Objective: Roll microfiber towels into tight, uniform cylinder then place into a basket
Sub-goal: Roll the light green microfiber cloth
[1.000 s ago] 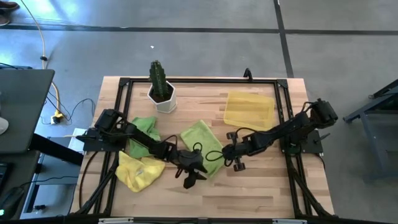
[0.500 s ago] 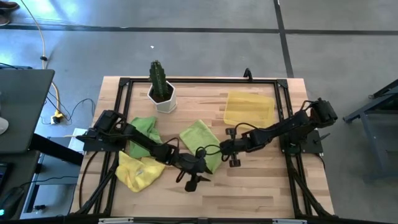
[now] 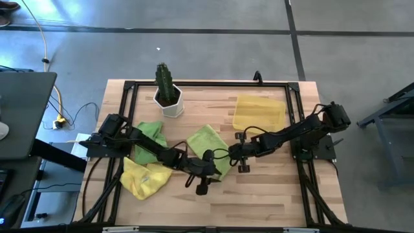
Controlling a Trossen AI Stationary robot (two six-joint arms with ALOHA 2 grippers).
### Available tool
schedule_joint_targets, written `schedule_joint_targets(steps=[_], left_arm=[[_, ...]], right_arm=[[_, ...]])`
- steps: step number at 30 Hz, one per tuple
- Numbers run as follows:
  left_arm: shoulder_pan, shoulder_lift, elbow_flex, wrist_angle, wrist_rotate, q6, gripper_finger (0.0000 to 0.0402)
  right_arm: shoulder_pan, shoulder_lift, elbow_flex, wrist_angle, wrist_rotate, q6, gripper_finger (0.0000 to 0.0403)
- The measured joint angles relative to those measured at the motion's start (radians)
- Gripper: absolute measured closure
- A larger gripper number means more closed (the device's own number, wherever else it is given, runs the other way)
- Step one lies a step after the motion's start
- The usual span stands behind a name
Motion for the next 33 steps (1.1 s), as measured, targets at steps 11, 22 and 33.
schedule_joint_targets(steps=[11,22,33], left_arm=[[0.006,0.021,0.0,0.001,0.005,-0.04,0.0266],[0.012,0.138,0.058,0.062,0.004,-0.014,0.0266],[0.014,0.151,0.121,-0.139,-0.108,0.028,0.0278]], right_arm=[[-0.008,0.032,0.0,0.0,0.001,0.026,0.0402],[-0.022,0.032,0.0,-0.002,0.01,0.052,0.0402],[-0.021,0.032,0.0,-0.017,0.009,0.052,0.0402]])
